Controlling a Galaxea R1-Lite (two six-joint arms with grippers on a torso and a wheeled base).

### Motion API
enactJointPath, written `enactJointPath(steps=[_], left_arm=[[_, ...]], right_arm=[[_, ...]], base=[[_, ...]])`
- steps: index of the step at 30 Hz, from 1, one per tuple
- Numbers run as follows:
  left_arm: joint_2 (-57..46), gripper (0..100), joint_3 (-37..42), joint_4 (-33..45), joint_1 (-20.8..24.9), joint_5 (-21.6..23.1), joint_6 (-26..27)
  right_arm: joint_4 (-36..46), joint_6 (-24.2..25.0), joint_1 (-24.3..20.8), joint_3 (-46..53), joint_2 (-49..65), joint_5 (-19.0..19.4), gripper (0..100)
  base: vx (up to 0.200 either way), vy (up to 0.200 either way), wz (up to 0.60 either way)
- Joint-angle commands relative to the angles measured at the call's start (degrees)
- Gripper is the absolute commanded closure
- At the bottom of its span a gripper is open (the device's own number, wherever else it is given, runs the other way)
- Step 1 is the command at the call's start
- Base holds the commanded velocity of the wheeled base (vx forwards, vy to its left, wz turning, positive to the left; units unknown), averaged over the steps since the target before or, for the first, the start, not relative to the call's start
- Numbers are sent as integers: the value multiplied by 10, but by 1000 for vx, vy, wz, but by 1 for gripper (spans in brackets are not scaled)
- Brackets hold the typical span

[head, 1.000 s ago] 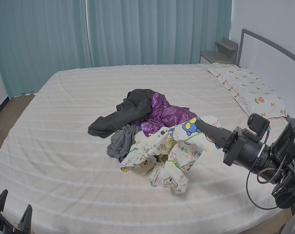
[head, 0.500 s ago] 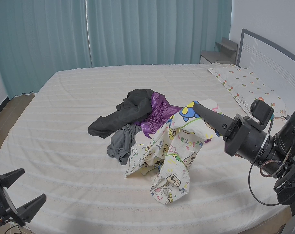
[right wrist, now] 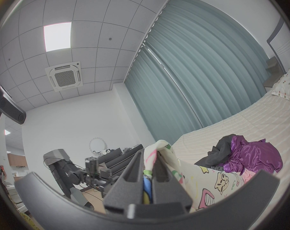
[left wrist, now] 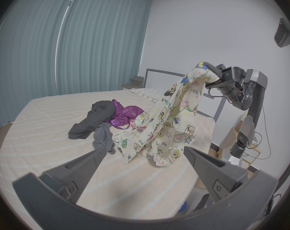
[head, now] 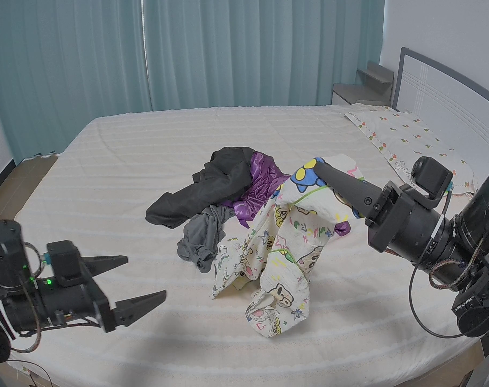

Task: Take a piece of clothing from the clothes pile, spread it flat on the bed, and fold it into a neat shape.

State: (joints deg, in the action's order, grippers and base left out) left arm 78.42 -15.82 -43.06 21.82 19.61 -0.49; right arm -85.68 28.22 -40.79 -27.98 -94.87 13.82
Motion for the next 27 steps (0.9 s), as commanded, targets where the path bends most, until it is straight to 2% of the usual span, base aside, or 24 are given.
enactJointPath(steps=[1, 4, 6, 9, 14, 17, 22, 23, 24, 27], left_arm=[[475, 0, -20, -359, 143, -53, -53], [499, 0, -25, -374, 147, -65, -53], [523, 0, -35, -413, 148, -76, -68], [531, 0, -40, -422, 154, -77, -96], [560, 0, -52, -434, 156, -93, -98], [586, 0, -81, -464, 156, -114, -101], [608, 0, -131, -467, 156, -189, -103], [608, 0, -131, -467, 156, -189, -103], [608, 0, -140, -468, 156, -208, -112], [604, 0, -151, -468, 156, -227, -135]], right_arm=[[5, 0, -40, -30, 2, -5, 100], [5, 0, -46, -39, 3, -7, 100], [6, 0, -50, -66, 6, -19, 100], [7, -1, -53, -67, 1, -26, 100], [7, -1, -53, -63, 3, -27, 100], [6, 0, -52, -61, 4, -27, 100], [6, 0, -51, -53, 3, -27, 100], [6, 0, -51, -53, 3, -27, 100], [6, -1, -52, -52, 3, -27, 100], [6, -1, -52, -52, 2, -27, 100]], base=[[0, 0, 0], [0, 0, 0], [0, 0, 0], [0, 0, 0], [0, 0, 0], [0, 0, 0], [0, 0, 0], [0, 0, 0], [0, 0, 0], [0, 0, 0]])
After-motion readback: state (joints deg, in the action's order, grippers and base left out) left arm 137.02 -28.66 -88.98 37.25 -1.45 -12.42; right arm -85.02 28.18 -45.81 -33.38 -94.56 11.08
